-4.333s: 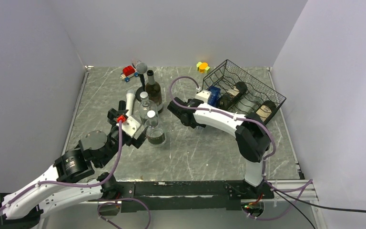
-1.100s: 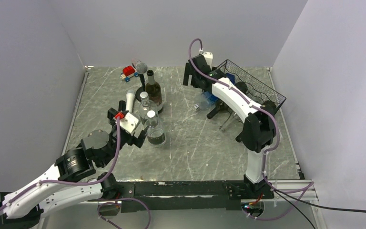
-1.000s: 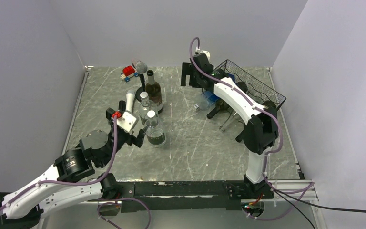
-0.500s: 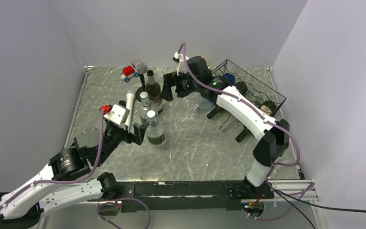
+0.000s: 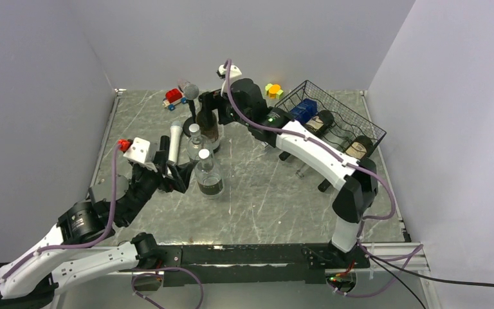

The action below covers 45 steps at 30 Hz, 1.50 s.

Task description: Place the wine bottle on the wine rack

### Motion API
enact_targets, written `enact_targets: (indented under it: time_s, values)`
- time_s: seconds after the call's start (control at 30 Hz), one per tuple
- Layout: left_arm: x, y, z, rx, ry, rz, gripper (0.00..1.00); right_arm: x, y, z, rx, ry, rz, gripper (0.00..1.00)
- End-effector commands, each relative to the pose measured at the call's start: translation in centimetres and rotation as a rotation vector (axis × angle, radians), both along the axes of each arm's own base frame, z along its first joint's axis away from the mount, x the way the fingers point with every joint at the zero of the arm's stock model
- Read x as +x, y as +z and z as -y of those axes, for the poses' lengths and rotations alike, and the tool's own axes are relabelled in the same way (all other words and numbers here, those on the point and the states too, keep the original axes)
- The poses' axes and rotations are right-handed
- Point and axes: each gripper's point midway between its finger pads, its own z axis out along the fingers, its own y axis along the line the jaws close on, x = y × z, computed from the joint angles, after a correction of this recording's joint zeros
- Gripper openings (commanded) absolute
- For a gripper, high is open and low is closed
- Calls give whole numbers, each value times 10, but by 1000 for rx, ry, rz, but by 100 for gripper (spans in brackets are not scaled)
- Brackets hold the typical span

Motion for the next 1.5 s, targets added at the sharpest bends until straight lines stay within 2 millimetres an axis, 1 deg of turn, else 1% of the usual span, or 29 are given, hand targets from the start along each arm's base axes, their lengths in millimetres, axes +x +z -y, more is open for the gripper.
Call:
enact_targets:
  time_s: [0.0, 0.07, 0.1, 0.13, 0.2, 0.3, 0.4, 0.47, 0.53, 0.57, 0.63, 0.7, 0.73, 0.83, 0.9, 0.97, 1.13, 1.3, 1.4, 1.47]
  values:
    - [-4, 23, -18, -99, 46, 13, 99, 42, 32, -12, 65, -115, 165, 88]
    - [-5, 24, -20, -105, 51, 14, 99, 53, 26, -19, 39, -120, 175, 85]
    - [-6, 25, -22, -108, 52, 15, 99, 59, 20, -24, 21, -120, 175, 82]
    - [-6, 25, -22, -110, 53, 16, 99, 61, 22, -26, 21, -119, 187, 80]
    - [-6, 25, -24, -109, 56, 16, 99, 71, 12, -32, 6, -130, 191, 75]
    - [-6, 25, -24, -107, 57, 16, 99, 79, 7, -38, -3, -134, 204, 68]
    - [-6, 23, -25, -102, 60, 8, 99, 84, -2, -41, -17, -150, 203, 52]
    - [-7, 24, -26, -105, 61, 5, 99, 86, -6, -40, -27, -164, 206, 43]
    - [-7, 22, -27, -105, 63, 3, 99, 87, -4, -36, -39, -188, 227, 35]
    - [-7, 22, -27, -107, 64, 2, 99, 86, 0, -33, -42, -197, 246, 31]
    - [-8, 23, -28, -111, 64, 1, 99, 83, 11, -26, -35, -214, 276, 17]
    - [-9, 23, -28, -112, 60, -3, 99, 80, 28, -16, -25, -244, 303, 2]
    - [-9, 23, -28, -112, 59, -4, 99, 80, 36, -10, -25, -263, 319, 0]
    - [-9, 24, -25, -110, 48, -6, 99, 75, 64, 6, -13, -302, 363, 0]
    - [-9, 23, -23, -106, 42, -6, 99, 68, 85, 17, 8, -322, 391, 0]
    - [-9, 23, -21, -105, 36, -7, 99, 61, 101, 27, 32, -331, 411, 0]
    - [-10, 22, -12, -98, 2, -8, 99, 38, 129, 47, 72, -322, 402, 0]
    - [-14, 22, 1, -94, -68, -4, 99, 7, 155, 71, 91, -287, 393, 0]
    - [-18, 23, 14, -98, -133, 5, 99, -11, 166, 86, 90, -266, 380, 0]
    - [-20, 23, 24, -100, -174, 11, 99, -24, 168, 96, 89, -245, 362, 0]
